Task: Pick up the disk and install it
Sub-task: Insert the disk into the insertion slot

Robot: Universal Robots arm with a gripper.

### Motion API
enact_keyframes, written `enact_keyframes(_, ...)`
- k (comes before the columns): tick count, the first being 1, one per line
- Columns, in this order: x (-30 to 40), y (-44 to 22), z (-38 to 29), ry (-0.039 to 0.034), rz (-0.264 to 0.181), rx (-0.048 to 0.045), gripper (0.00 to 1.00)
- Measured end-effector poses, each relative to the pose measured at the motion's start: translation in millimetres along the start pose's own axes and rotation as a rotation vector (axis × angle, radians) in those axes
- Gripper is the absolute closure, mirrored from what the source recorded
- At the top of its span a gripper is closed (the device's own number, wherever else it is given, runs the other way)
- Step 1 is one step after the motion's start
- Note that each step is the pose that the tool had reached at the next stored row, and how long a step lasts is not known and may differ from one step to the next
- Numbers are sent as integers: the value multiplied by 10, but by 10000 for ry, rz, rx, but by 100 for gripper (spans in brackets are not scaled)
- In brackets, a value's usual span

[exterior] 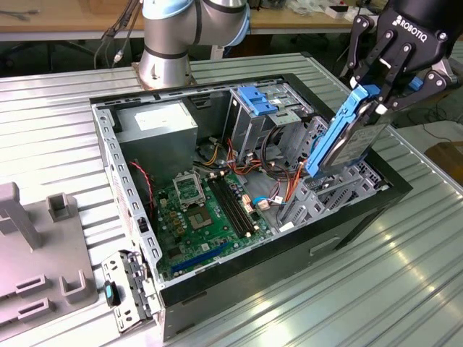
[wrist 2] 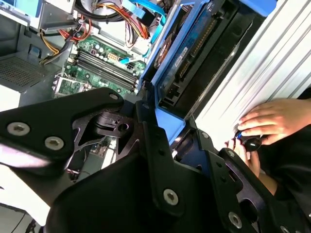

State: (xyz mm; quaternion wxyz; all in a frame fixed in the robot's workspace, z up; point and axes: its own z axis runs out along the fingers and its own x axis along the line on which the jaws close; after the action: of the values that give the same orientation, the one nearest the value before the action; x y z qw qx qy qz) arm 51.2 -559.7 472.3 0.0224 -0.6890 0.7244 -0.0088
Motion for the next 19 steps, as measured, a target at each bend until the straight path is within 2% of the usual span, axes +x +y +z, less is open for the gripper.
enact_keyframes(3, 29, -9, 25, 0, -7, 0, 63)
enact_keyframes(11, 54, -49, 92, 0, -10, 0, 63)
enact_keyframes(19, 78, -49, 156, 1, -11, 0, 63)
